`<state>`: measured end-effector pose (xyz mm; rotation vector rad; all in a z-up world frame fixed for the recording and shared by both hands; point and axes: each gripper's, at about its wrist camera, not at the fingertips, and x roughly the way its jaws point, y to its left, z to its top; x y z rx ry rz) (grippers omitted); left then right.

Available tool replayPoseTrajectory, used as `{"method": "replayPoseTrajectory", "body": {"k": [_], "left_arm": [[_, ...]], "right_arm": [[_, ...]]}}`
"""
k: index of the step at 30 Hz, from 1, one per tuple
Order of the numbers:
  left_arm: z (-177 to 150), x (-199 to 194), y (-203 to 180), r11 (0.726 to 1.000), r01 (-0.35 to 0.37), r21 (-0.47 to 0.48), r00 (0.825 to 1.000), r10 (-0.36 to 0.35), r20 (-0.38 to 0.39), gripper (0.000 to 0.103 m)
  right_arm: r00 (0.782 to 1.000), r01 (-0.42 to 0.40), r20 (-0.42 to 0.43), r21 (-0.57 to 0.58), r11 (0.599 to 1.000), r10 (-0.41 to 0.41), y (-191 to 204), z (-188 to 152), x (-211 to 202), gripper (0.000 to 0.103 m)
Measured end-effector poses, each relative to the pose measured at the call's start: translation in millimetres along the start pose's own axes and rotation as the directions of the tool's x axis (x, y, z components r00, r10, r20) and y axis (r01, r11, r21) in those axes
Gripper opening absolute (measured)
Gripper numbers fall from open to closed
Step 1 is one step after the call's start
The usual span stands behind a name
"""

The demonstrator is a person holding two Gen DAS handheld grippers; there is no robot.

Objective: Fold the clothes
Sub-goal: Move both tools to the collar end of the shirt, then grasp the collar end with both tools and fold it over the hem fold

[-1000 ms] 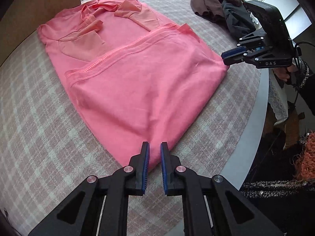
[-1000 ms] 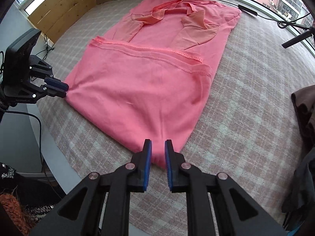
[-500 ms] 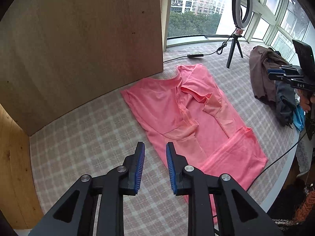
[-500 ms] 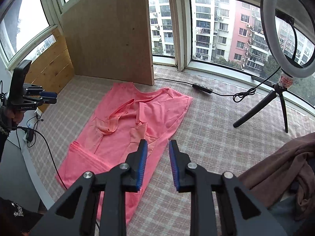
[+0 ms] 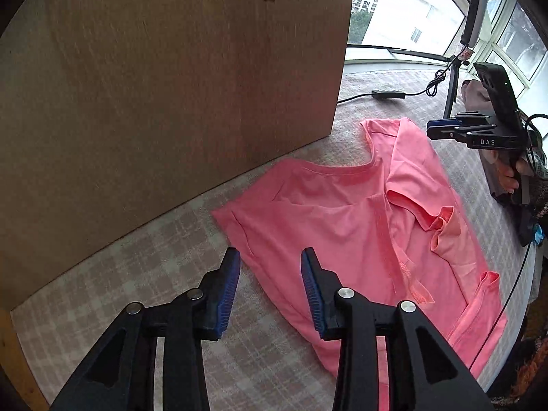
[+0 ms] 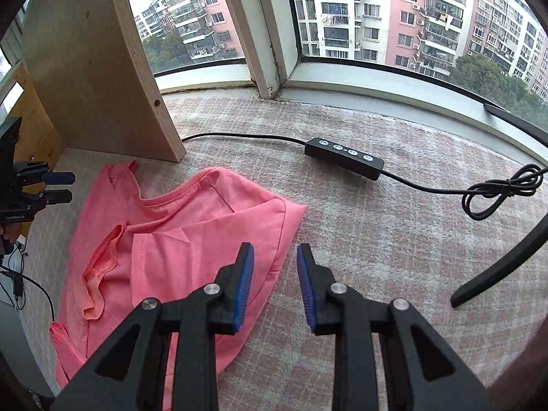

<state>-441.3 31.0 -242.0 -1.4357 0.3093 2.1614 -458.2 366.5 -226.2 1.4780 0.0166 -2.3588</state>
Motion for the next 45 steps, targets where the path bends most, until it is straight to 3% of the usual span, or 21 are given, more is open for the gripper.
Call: {"method": "replayPoseTrajectory", "body": {"k": [4, 7, 9, 13, 17, 19, 28, 33, 35, 38, 42, 45], "left_arm": [[4, 13, 4, 0.999, -0.030, 0.035, 1.000, 0.030, -0.005, 0.036], [2, 12, 8, 0.999, -0.026, 0.033, 1.000, 0.026, 0.007, 0.038], [1, 13, 9, 0.999, -0.026, 0.043, 1.000, 0.026, 0.007, 0.039], [3, 21, 9, 0.997, -0.047, 0.061, 0.999, 0.047, -0.002, 0.042], [9, 31, 11, 0.997, -0.061, 0.057, 0.998, 0.062, -0.015, 0.042], [12, 36, 11, 0.995, -0.071, 0.066, 0.997, 0.073, -0.022, 0.042], [21, 51, 0, 0.992, -0.038, 0.119, 0.999, 0.041, -0.029, 0.042], [23, 52, 2, 0.994, -0.015, 0.111, 0.999, 0.018, -0.033, 0.041], [23, 52, 3, 0.994, -0.009, 0.108, 0.999, 0.012, -0.034, 0.042], [24, 52, 5, 0.994, 0.001, 0.106, 0.999, 0.003, -0.035, 0.042], [30, 56, 1, 0.993, 0.007, 0.121, 0.999, -0.003, -0.034, 0.038], [34, 59, -1, 0.992, 0.012, 0.128, 1.000, -0.009, -0.024, 0.021]], "right_arm": [[1.000, 0.015, -0.001, -0.039, 0.999, -0.015, -2, 4, 11, 0.026], [0.998, 0.001, 0.060, -0.031, 1.000, 0.001, -6, 0, -3, 0.026], [0.999, -0.020, 0.046, -0.024, 1.000, 0.021, -8, -2, -1, 0.026], [1.000, 0.028, 0.009, -0.084, 0.996, -0.028, 0, -3, 17, 0.027], [0.999, 0.024, 0.025, -0.121, 0.992, -0.021, 4, -2, 22, 0.037], [0.999, 0.030, 0.026, -0.148, 0.988, -0.027, 5, 0, 24, 0.038], [0.999, -0.002, 0.038, -0.215, 0.977, 0.010, 5, 2, 27, 0.039], [0.996, -0.081, 0.007, -0.173, 0.982, 0.084, -3, 3, 21, 0.039], [0.993, -0.109, 0.033, -0.129, 0.986, 0.115, -12, 2, 14, 0.039], [0.992, -0.119, 0.017, -0.114, 0.986, 0.121, -17, 3, 21, 0.039], [0.991, -0.123, 0.031, -0.151, 0.981, 0.129, -7, 8, 28, 0.039], [0.989, -0.134, 0.041, -0.185, 0.974, 0.143, 2, 10, 31, 0.038]]}}
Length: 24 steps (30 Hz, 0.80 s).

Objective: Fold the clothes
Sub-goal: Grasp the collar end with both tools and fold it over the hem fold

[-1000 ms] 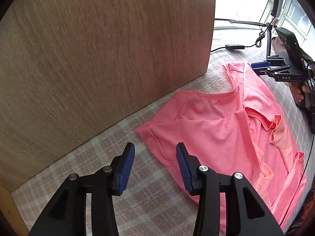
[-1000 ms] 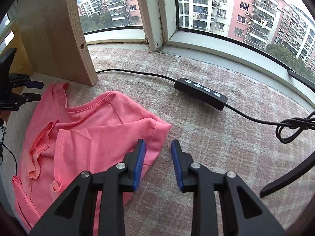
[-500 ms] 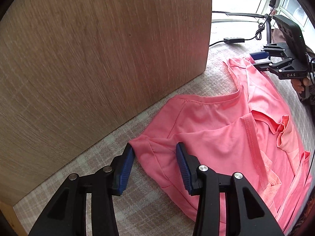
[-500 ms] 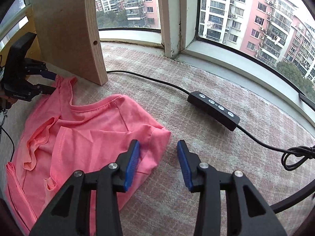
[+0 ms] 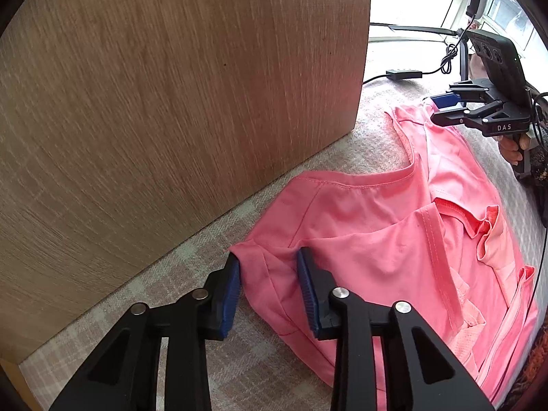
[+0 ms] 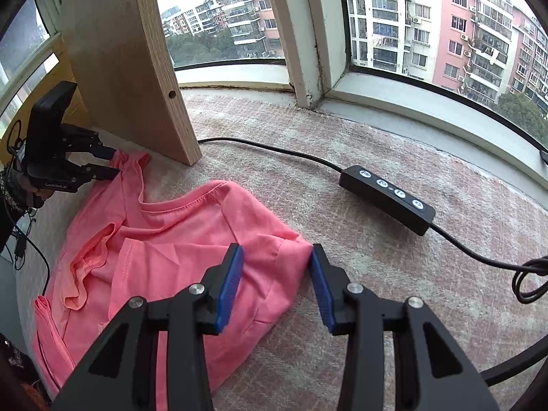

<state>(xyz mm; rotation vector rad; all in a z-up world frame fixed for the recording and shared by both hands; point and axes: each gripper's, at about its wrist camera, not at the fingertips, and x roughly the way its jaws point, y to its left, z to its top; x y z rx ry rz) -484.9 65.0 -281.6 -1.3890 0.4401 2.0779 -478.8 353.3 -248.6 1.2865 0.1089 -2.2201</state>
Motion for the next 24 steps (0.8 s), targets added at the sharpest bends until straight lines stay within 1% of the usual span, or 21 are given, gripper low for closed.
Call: {"method": "replayPoseTrajectory", "body": {"k": [1, 2, 3, 5, 9, 12, 16, 18, 21, 24], "left_arm": [[1, 0, 1, 1.000, 0.009, -0.004, 1.000, -0.009, 0.003, 0.009], [2, 0, 1, 1.000, 0.019, -0.008, 1.000, -0.019, 0.006, 0.006], [2, -1, 2, 1.000, 0.027, -0.010, 1.000, -0.027, 0.011, 0.006], [3, -5, 0, 1.000, 0.029, -0.005, 0.999, -0.029, 0.034, 0.005], [1, -34, -8, 0.998, 0.067, 0.011, 0.993, -0.067, 0.095, 0.004], [-5, -66, -17, 0.997, 0.072, 0.024, 0.990, -0.074, 0.123, 0.004], [-25, -119, -36, 0.996, 0.066, 0.064, 0.983, -0.076, 0.166, 0.004], [-41, -146, -50, 0.995, 0.062, 0.083, 0.979, -0.077, 0.190, 0.004], [-70, -180, -79, 0.990, 0.065, 0.124, 0.974, -0.090, 0.209, 0.004], [-104, -200, -110, 0.985, 0.074, 0.154, 0.973, -0.105, 0.205, 0.004]], "right_arm": [[1.000, 0.011, -0.003, -0.018, 1.000, -0.011, 3, 1, 2, 0.034], [1.000, 0.020, -0.006, -0.034, 0.999, -0.020, 5, 3, 4, 0.020], [1.000, 0.011, -0.016, -0.032, 0.999, -0.012, 6, 4, 5, 0.005], [1.000, -0.026, -0.016, 0.002, 1.000, 0.026, 4, 7, 3, 0.005], [0.999, -0.033, 0.042, -0.010, 0.999, 0.034, 17, 9, -25, 0.005], [0.996, -0.057, 0.073, -0.015, 0.998, 0.058, 33, 9, -56, 0.005], [0.991, -0.048, 0.120, -0.060, 0.997, 0.055, 68, 0, -104, 0.005], [0.988, -0.048, 0.143, -0.069, 0.996, 0.058, 88, -13, -131, 0.005], [0.984, -0.056, 0.163, -0.078, 0.995, 0.068, 115, -42, -171, 0.005], [0.986, -0.044, 0.158, -0.095, 0.994, 0.059, 146, -80, -198, 0.005]]}}
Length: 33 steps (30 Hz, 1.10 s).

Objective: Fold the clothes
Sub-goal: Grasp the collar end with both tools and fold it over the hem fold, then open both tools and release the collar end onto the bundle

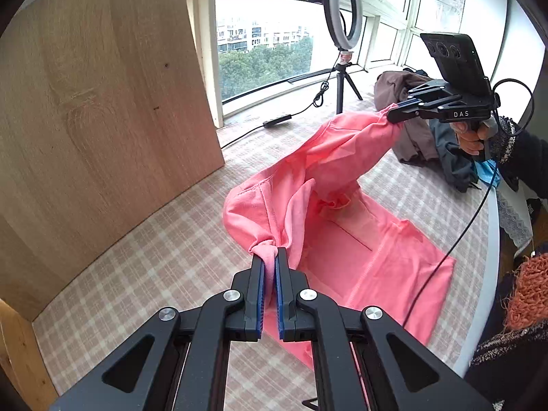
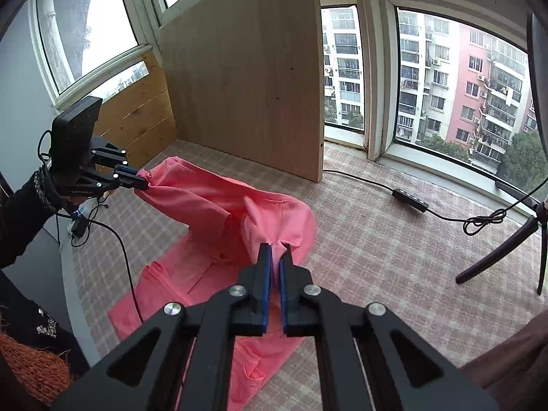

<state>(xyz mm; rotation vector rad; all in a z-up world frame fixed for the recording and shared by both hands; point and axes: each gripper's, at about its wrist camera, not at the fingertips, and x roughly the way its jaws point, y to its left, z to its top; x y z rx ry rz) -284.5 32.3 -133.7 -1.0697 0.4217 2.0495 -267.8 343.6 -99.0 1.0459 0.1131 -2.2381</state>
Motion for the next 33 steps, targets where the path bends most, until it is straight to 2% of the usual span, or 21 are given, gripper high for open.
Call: {"method": "replayPoseTrajectory", "body": {"k": [3, 5, 8, 10, 11, 14, 17, 18, 21, 23, 24, 25, 26, 27, 29, 33], "left_arm": [[-36, -18, -33, 0.999, 0.027, 0.017, 0.999, -0.027, -0.019, 0.004], [-62, -20, -54, 0.998, 0.053, 0.015, 0.998, -0.053, -0.041, 0.004], [-98, -7, -77, 0.996, 0.088, -0.014, 0.991, -0.089, -0.100, 0.005], [-121, 5, -92, 0.996, 0.093, 0.005, 0.983, -0.091, -0.158, 0.005], [-131, 12, -99, 0.996, 0.090, 0.021, 0.978, -0.085, -0.192, 0.009], [-153, 16, -111, 0.997, 0.063, 0.037, 0.962, -0.051, -0.269, 0.013], [-164, -4, -111, 0.998, 0.059, 0.013, 0.958, -0.053, -0.283, 0.013], [-166, -14, -110, 0.998, 0.060, 0.000, 0.958, -0.057, -0.282, 0.014], [-173, -47, -105, 0.996, 0.077, -0.042, 0.951, -0.086, -0.297, 0.017], [-175, -68, -107, 0.998, 0.056, -0.015, 0.951, -0.058, -0.304, 0.017], [-174, -75, -109, 1.000, 0.024, 0.007, 0.951, -0.020, -0.307, 0.017], [-171, -78, -112, 1.000, 0.003, 0.021, 0.954, 0.004, -0.298, 0.017], [-164, -75, -117, 1.000, 0.011, 0.027, 0.962, -0.003, -0.274, 0.020], [-158, -73, -121, 0.999, 0.019, 0.033, 0.968, -0.011, -0.250, 0.023], [-147, -51, -130, 0.998, 0.040, 0.049, 0.978, -0.029, -0.205, 0.032], [-128, 2, -147, 0.995, 0.069, 0.074, 0.979, -0.053, -0.195, 0.032]], "right_arm": [[0.999, -0.019, -0.026, 0.001, 1.000, 0.019, 32, -38, -17, 0.005], [0.998, -0.002, -0.065, -0.017, 1.000, 0.001, 53, -70, -18, 0.005], [0.990, 0.007, -0.139, -0.006, 1.000, -0.008, 69, -114, -8, 0.005], [0.980, 0.023, -0.198, -0.015, 1.000, -0.026, 76, -138, 2, 0.005], [0.972, 0.033, -0.233, -0.026, 0.999, -0.038, 79, -148, 7, 0.005], [0.943, 0.075, -0.320, -0.070, 0.995, -0.094, 87, -168, 13, 0.007], [0.936, 0.049, -0.344, -0.085, 0.995, -0.076, 96, -175, -9, 0.009], [0.936, 0.049, -0.343, -0.085, 0.995, -0.075, 99, -175, -22, 0.014], [0.951, -0.074, -0.296, 0.051, 0.996, 0.086, 102, -164, -74, 0.018], [0.957, -0.191, -0.193, 0.136, 0.972, 0.215, 103, -155, -115, 0.024], [0.974, -0.149, -0.157, 0.112, 0.983, 0.166, 107, -152, -129, 0.034], [0.988, -0.069, -0.135, 0.065, 0.996, 0.077, 113, -150, -135, 0.041], [0.993, -0.008, -0.120, 0.018, 1.000, 0.010, 117, -148, -131, 0.048], [0.993, 0.048, -0.105, -0.023, 0.999, -0.050, 121, -146, -126, 0.048], [0.990, 0.076, -0.115, -0.044, 0.996, -0.081, 118, -143, -90, 0.048], [0.970, 0.137, -0.185, -0.106, 0.985, -0.155, 114, -142, -18, 0.048]]}}
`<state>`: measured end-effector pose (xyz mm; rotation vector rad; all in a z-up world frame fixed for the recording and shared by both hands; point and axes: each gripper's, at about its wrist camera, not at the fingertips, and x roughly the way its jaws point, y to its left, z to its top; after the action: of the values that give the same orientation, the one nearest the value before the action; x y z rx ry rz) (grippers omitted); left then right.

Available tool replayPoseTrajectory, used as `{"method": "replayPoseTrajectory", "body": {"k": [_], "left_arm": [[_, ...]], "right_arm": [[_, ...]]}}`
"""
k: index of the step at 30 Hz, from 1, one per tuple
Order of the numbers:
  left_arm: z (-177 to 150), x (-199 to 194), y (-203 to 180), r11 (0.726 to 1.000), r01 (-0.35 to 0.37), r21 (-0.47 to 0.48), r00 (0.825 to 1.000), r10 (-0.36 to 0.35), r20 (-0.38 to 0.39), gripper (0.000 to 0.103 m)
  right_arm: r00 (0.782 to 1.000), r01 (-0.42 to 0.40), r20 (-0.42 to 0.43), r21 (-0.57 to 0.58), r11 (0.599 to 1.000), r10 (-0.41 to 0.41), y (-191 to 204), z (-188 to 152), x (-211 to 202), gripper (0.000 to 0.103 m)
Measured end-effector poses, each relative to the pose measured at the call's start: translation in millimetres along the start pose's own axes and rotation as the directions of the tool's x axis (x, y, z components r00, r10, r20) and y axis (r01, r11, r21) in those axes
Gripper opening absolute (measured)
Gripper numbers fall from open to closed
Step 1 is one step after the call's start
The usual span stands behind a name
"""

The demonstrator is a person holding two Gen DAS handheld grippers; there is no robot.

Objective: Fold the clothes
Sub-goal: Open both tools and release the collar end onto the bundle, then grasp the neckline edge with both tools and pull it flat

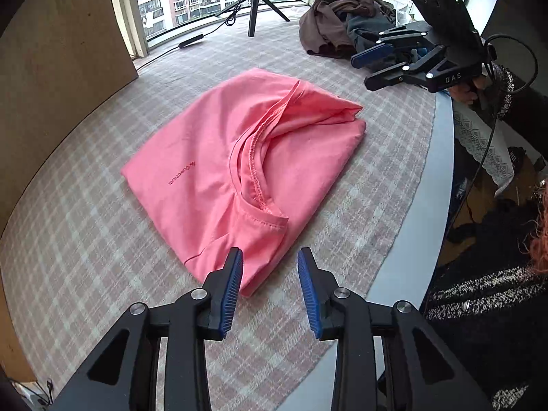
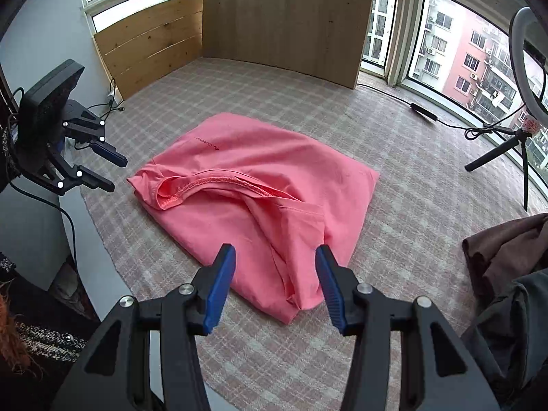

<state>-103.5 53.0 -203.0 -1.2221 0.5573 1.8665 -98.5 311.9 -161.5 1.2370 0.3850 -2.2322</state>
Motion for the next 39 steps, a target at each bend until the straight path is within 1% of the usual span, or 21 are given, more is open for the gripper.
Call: {"method": "replayPoseTrajectory", "body": {"k": [3, 6, 7, 8, 10, 11, 14, 17, 20, 21, 22, 23, 24, 26, 27, 28, 29, 30, 32, 34, 39], "left_arm": [[12, 26, -2, 1.000, -0.001, 0.009, 1.000, 0.001, -0.015, 0.032], [16, 41, 2, 0.999, -0.034, 0.011, 0.999, 0.034, -0.033, 0.031], [17, 44, 4, 1.000, -0.029, -0.003, 0.999, 0.029, -0.038, 0.028], [17, 48, 6, 1.000, -0.014, -0.016, 0.999, 0.013, -0.041, 0.017], [15, 51, 9, 0.999, 0.028, -0.027, 0.999, -0.029, -0.043, 0.003], [14, 50, 10, 0.999, 0.035, -0.021, 0.999, -0.036, -0.039, 0.003], [10, 40, 12, 0.998, 0.056, -0.017, 0.998, -0.056, -0.016, 0.003], [6, 24, 15, 0.997, 0.075, -0.021, 0.997, -0.075, 0.011, 0.003], [4, 14, 21, 0.997, 0.076, -0.029, 0.997, -0.076, 0.019, 0.003], [2, 14, 22, 0.997, 0.071, -0.026, 0.997, -0.071, 0.015, 0.003], [1, 15, 22, 0.997, 0.068, -0.023, 0.998, -0.068, 0.002, 0.003], [0, 18, 21, 0.998, 0.056, -0.017, 0.998, -0.057, -0.015, 0.007], [-1, 21, 20, 0.999, 0.037, -0.013, 0.999, -0.037, -0.027, 0.008], [-1, 20, 17, 1.000, 0.015, -0.004, 0.999, -0.016, -0.036, 0.008], [-1, 20, 15, 1.000, 0.005, 0.000, 0.999, -0.005, -0.041, 0.008], [0, 18, 13, 1.000, -0.005, 0.008, 0.999, 0.006, -0.042, 0.009], [3, 14, 6, 0.999, -0.013, 0.030, 0.999, 0.014, -0.031, 0.013], [5, 10, -1, 0.998, -0.021, 0.054, 1.000, 0.022, -0.021, 0.016], [13, 9, -18, 0.991, -0.021, 0.129, 1.000, 0.021, 0.001, 0.021], [22, 18, -27, 0.984, -0.012, 0.180, 1.000, 0.013, -0.004, 0.025], [32, 56, -22, 0.979, -0.021, 0.204, 0.996, 0.037, -0.079, 0.024]], "right_arm": [[0.998, 0.038, -0.045, -0.049, 0.998, -0.040, 5, 1, 29, 0.048], [0.996, 0.062, -0.061, -0.077, 0.995, -0.066, 7, 0, 45, 0.048], [0.995, 0.068, -0.064, -0.083, 0.994, -0.073, 7, 0, 49, 0.048], [0.995, 0.071, -0.067, -0.087, 0.994, -0.077, 7, 0, 53, 0.044], [0.996, 0.051, -0.071, -0.076, 0.996, -0.057, 6, 0, 56, 0.020], [0.996, 0.046, -0.075, -0.075, 0.996, -0.052, 6, -1, 57, 0.002], [0.997, 0.059, -0.045, -0.102, 0.993, -0.064, 12, -4, 49, 0.002], [0.998, 0.056, 0.001, -0.128, 0.990, -0.056, 19, -5, 27, 0.002], [0.999, 0.013, 0.038, -0.177, 0.984, -0.006, 30, -11, 5, 0.002], [0.999, -0.002, 0.038, -0.209, 0.978, 0.010, 36, -14, 0, 0.002], [1.000, -0.012, 0.003, -0.269, 0.963, 0.013, 45, -20, 3, 0.002], [1.000, -0.012, -0.031, -0.327, 0.945, 0.002, 54, -26, 6, 0.002], [0.996, 0.055, -0.047, -0.377, 0.925, -0.078, 60, -31, 13, 0.007], [0.972, 0.166, -0.083, -0.415, 0.895, -0.219, 60, -36, 27, 0.012], [0.970, 0.172, -0.093, -0.402, 0.899, -0.227, 57, -36, 28, 0.012], [0.972, 0.175, -0.079, -0.385, 0.906, -0.221, 57, -34, 24, 0.012], [0.975, 0.178, -0.063, -0.369, 0.912, -0.215, 57, -33, 21, 0.017], [0.978, 0.180, -0.034, -0.364, 0.914, -0.206, 61, -30, 15, 0.030], [0.987, 0.155, 0.023, -0.371, 0.916, -0.158, 72, -23, 7, 0.043], [0.994, 0.107, 0.046, -0.392, 0.914, -0.096, 84, -16, 7, 0.043], [0.996, 0.063, -0.035, -0.434, 0.899, -0.086, 91, -12, 48, 0.042]]}}
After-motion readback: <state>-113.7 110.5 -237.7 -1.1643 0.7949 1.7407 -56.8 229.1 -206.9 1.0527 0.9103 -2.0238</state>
